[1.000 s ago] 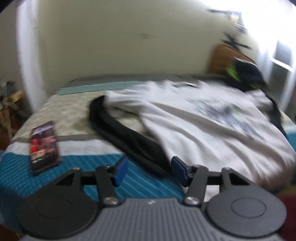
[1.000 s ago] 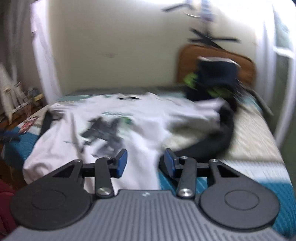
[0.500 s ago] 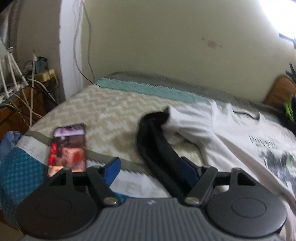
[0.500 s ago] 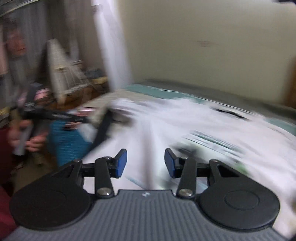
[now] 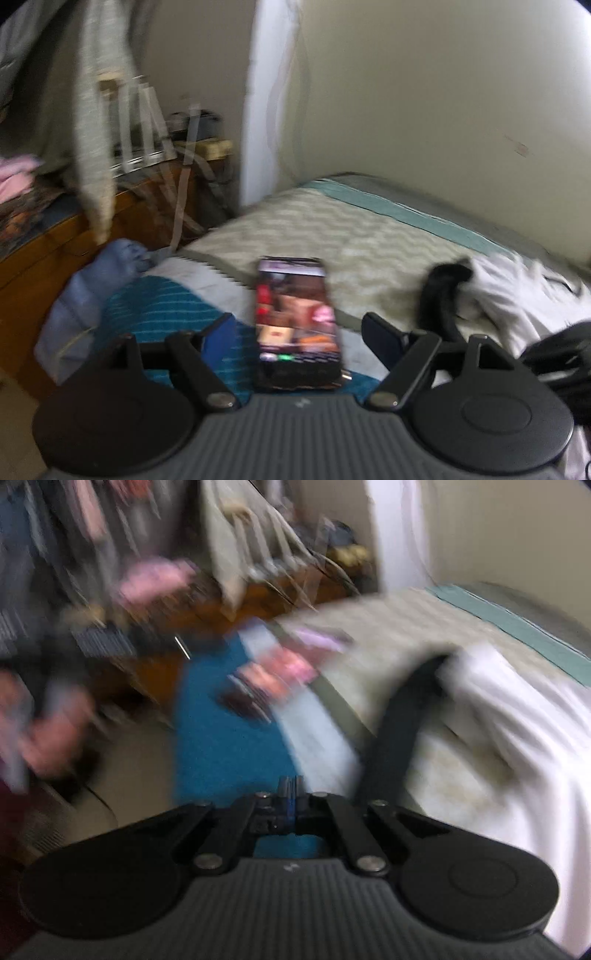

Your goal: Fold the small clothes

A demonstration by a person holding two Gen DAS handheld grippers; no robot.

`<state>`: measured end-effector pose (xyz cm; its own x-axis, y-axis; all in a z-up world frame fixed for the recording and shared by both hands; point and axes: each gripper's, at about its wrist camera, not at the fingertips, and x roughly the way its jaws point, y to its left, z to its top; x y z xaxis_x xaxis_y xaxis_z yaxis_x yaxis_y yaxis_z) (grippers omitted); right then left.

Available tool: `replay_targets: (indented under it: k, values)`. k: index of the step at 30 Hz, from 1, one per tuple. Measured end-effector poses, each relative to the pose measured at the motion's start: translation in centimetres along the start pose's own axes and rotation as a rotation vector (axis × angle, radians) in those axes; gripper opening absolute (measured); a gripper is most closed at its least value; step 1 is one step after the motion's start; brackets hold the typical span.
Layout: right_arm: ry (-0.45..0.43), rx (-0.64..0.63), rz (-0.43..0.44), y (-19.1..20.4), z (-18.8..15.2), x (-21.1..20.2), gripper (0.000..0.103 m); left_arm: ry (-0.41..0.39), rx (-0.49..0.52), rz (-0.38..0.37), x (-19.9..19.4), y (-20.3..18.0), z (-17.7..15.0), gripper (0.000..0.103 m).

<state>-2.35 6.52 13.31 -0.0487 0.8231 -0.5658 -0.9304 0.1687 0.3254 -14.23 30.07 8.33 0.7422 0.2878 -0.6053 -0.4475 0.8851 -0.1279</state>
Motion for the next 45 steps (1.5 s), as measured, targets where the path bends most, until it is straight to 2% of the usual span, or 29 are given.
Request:
replay_targets:
  k: [2, 4, 6, 8, 9, 11, 12, 13, 15, 17, 18, 19, 20, 21, 22, 23, 25, 27, 29, 32, 34, 37, 41, 44, 45]
  values:
    - [-0.114, 0.023, 0.084, 0.8, 3.4, -2.4, 0.003, 0.005, -0.047, 0.008, 0.1, 0.9, 0.4, 0.077]
    - [-0.216, 0.031, 0.096, 0.3, 6.1, -5.4, 0.003, 0.007, -0.051, 0.005, 0.3, 1.0, 0.7, 0.077]
    - [-0.279, 0.043, 0.062, -0.8, 7.6, -8.6, 0.003, -0.002, -0.033, 0.004, 0.5, 0.6, 0.9, 0.077]
    - [-0.287, 0.013, -0.022, -1.4, 7.5, -10.5, 0.007, -0.003, -0.028, -0.002, 1.1, 0.1, 1.0, 0.077]
    - [-0.268, -0.002, -0.068, -1.5, 6.6, -10.8, 0.010, 0.000, -0.031, -0.007, 1.5, -0.2, 1.2, 0.077]
    - [-0.162, -0.032, -0.119, -1.4, 4.2, -9.4, 0.022, 0.005, -0.037, -0.022, 1.9, -0.6, 1.3, 0.077]
    - [-0.107, -0.053, -0.142, -1.2, 3.0, -8.0, 0.035, 0.006, -0.036, -0.028, 2.0, -1.0, 1.2, 0.077]
    - [-0.051, -0.088, -0.166, -0.8, 1.5, -6.4, 0.040, 0.006, -0.033, -0.035, 2.1, -1.3, 1.1, 0.077]
    - [0.035, -0.141, -0.202, -0.2, -1.3, -4.0, 0.043, 0.006, -0.021, -0.049, 2.0, -1.7, 0.9, 0.079]
    - [0.101, -0.148, -0.237, -0.3, -3.1, -2.3, 0.055, 0.007, -0.009, -0.053, 1.8, -1.9, 0.6, 0.082]
    - [0.124, -0.153, -0.263, -0.8, -3.3, -1.4, 0.064, 0.007, -0.006, -0.053, 1.7, -1.9, 0.5, 0.082]
    - [0.138, -0.160, -0.278, -1.0, -3.9, -1.3, 0.066, 0.008, -0.005, -0.053, 1.7, -1.8, 0.4, 0.082]
    - [0.158, -0.150, -0.261, -1.1, -4.3, -0.9, 0.064, 0.007, -0.006, -0.051, 1.5, -1.7, 0.4, 0.082]
    - [0.177, -0.130, -0.221, -1.4, -4.3, -1.1, 0.040, 0.005, -0.009, -0.047, 1.5, -1.5, 0.3, 0.082]
    - [0.163, -0.136, -0.215, -1.4, -4.4, -1.2, 0.018, 0.002, -0.015, -0.042, 1.3, -1.2, 0.3, 0.082]
    - [0.165, -0.144, -0.194, -1.2, -4.1, -0.9, 0.008, 0.000, -0.024, -0.038, 1.3, -0.9, 0.3, 0.082]
    - [0.144, -0.041, -0.112, -1.8, -2.7, -0.5, 0.008, 0.002, -0.042, -0.023, 1.2, -0.4, 0.4, 0.082]
    - [0.064, -0.005, -0.025, -1.1, 0.1, -1.1, 0.008, 0.000, -0.059, -0.008, 1.0, 0.0, 0.7, 0.082]
    - [-0.048, 0.020, 0.051, -0.6, 3.4, -3.4, 0.008, -0.003, -0.068, -0.001, 0.8, 0.2, 1.1, 0.082]
    - [-0.214, 0.075, 0.077, -2.6, 7.1, -9.2, 0.008, -0.025, -0.061, 0.003, 0.3, -0.2, 1.9, 0.082]
    - [-0.306, 0.145, 0.051, -5.4, 8.1, -13.8, 0.008, -0.038, -0.051, -0.015, 0.3, -1.1, 2.6, 0.082]
    - [-0.408, 0.228, -0.066, -9.5, 7.0, -21.1, 0.008, -0.035, -0.022, -0.064, 1.5, -3.5, 3.8, 0.083]
    - [-0.470, 0.375, -0.174, -14.6, 2.6, -28.2, 0.008, -0.012, 0.044, -0.176, 4.2, -8.9, 5.6, 0.083]
    - [-0.492, 0.495, -0.245, -17.7, -2.1, -30.8, 0.010, 0.013, 0.113, -0.276, 6.6, -14.3, 6.4, 0.085]
    - [-0.486, 0.519, -0.306, -18.6, -3.3, -30.5, 0.012, 0.024, 0.136, -0.312, 7.5, -16.1, 6.6, 0.085]
